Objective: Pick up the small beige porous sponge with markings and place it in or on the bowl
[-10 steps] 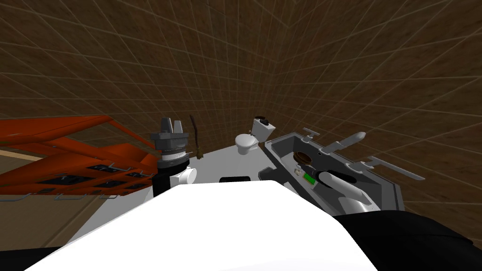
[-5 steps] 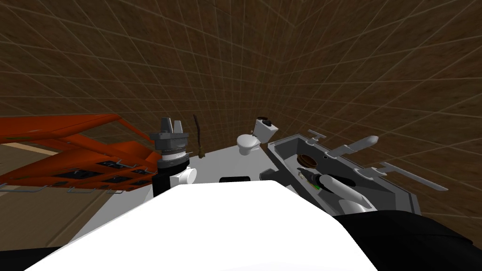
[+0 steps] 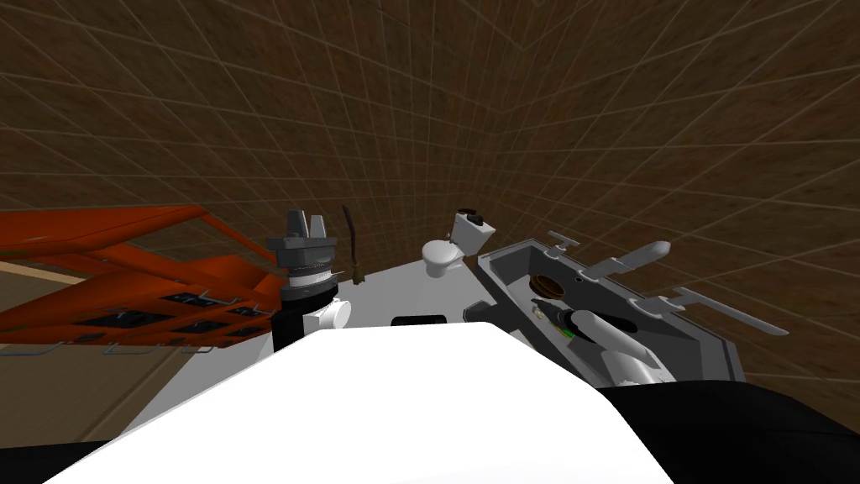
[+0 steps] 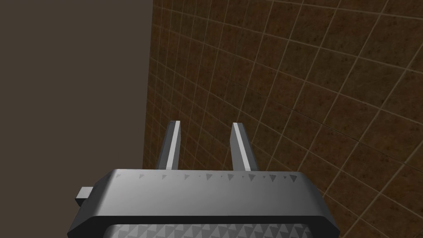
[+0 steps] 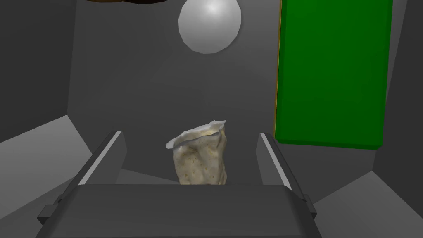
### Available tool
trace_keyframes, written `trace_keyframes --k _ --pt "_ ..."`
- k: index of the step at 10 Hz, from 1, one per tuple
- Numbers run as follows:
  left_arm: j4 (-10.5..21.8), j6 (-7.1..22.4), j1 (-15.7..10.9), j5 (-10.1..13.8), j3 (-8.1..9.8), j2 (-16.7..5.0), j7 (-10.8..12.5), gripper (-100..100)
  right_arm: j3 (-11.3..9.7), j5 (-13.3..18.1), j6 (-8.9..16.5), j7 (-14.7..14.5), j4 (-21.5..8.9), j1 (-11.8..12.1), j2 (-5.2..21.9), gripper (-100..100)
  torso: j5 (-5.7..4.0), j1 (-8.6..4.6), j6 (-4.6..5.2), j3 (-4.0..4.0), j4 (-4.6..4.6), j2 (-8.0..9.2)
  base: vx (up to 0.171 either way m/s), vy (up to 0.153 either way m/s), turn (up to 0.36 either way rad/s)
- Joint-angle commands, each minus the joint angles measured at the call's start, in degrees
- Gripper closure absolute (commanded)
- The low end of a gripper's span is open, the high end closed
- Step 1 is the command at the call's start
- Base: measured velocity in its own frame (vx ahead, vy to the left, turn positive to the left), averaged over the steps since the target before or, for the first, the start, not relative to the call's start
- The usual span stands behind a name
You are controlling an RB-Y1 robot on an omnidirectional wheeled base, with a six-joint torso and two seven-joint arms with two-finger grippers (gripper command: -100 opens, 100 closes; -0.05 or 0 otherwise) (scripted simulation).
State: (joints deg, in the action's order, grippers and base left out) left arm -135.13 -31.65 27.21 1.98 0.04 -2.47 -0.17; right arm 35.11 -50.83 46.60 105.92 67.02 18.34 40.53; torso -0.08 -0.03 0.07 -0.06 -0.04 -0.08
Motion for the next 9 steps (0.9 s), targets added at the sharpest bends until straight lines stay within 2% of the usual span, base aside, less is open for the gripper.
trace_keyframes --k 1,2,3,4,6,7,8,9 --pt "0.0 0.0 0.0 0.0 0.00 0.0 0.0 0 1.6 0.2 0.3 -2.9 -2.9 -2.2 -0.2 -100 0.00 0.00 0.00 0.00 0.00 0.00 0.032 0.022 -0.065" --pt "0.0 0.0 0.0 0.0 0.00 0.0 0.0 0 1.6 0.2 0.3 -3.8 -3.0 -2.2 -0.2 -100 0.00 0.01 0.00 -0.01 0.00 -0.02 0.022 0.021 -0.026" --pt "0.0 0.0 0.0 0.0 0.00 0.0 0.0 0 2.7 0.2 0.5 -5.9 -5.2 -3.8 -0.2 -100 0.00 0.01 0.00 0.00 0.00 0.01 0.019 0.019 -0.038" --pt "0.0 0.0 0.0 0.0 0.00 0.0 0.0 0 2.7 0.2 0.5 -6.2 -5.2 -3.8 -0.2 -100 0.00 0.01 0.00 0.01 0.00 0.01 0.015 0.015 -0.019" --pt "0.0 0.0 0.0 0.0 0.00 0.0 0.0 0 4.8 0.3 0.8 -10.0 -9.0 -7.0 -0.3 -100 0.00 -0.01 0.00 0.02 0.01 0.03 0.021 0.019 -0.051" --pt "0.0 0.0 0.0 0.0 0.00 0.0 0.0 0 4.8 0.3 0.8 -11.0 -9.5 -7.0 -0.3 -100 0.00 0.01 0.00 0.00 0.00 0.00 0.022 0.020 -0.025" --pt "0.0 0.0 0.0 0.0 0.00 0.0 0.0 0 5.9 0.3 1.0 -13.0 -11.7 -8.5 -0.3 -100 0.00 0.01 0.00 0.00 0.00 0.01 0.020 0.019 -0.044" --pt "0.0 0.0 0.0 0.0 0.00 0.0 0.0 0 5.9 0.3 1.0 -13.4 -11.7 -8.5 -0.3 -100 0.00 0.00 0.00 0.01 0.00 0.01 0.013 0.016 -0.021"
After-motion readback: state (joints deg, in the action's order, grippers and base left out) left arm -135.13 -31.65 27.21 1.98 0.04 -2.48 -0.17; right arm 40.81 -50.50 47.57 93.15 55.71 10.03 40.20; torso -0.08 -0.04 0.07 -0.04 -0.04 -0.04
